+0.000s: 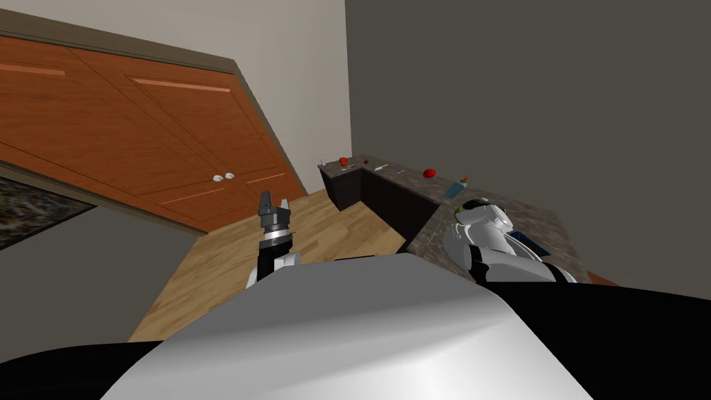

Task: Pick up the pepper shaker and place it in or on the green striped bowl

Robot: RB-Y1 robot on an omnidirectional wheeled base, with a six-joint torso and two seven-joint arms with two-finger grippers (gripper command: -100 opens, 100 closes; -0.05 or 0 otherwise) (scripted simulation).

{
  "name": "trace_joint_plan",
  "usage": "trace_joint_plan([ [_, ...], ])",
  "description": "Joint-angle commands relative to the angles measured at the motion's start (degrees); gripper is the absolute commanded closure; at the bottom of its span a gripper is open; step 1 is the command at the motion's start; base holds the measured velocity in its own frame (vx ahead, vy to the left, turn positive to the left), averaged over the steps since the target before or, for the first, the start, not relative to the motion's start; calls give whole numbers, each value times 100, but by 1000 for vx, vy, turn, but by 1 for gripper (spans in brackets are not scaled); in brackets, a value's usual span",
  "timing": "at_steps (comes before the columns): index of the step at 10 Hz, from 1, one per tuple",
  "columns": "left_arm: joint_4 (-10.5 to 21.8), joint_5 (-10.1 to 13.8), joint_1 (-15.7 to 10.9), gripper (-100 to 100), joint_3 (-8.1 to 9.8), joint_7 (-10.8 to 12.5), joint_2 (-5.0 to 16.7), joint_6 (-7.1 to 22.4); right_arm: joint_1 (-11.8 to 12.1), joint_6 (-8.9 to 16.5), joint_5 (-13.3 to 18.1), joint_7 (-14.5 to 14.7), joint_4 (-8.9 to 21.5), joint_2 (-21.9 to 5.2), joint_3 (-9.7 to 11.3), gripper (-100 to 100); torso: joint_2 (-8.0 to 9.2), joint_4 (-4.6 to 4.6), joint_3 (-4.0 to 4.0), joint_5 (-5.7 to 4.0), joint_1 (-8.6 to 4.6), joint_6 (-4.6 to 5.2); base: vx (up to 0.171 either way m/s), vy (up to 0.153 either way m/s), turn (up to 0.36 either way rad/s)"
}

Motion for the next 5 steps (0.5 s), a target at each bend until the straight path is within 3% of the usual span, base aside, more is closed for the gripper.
trace_joint_plan([
  [1, 0, 0, 0, 0, 0, 0, 0, 0, -161, 180, -165, 200, 46, -145, -4, -100, 0, 0, 0, 0, 0, 0, -69, -15, 142],
  [5, 0, 0, -1, 0, 0, 0, 0, 0, -484, 539, -496, 601, 139, -436, -12, -100, 37, 9, 22, -1, -6, 1, -103, -16, 116],
])
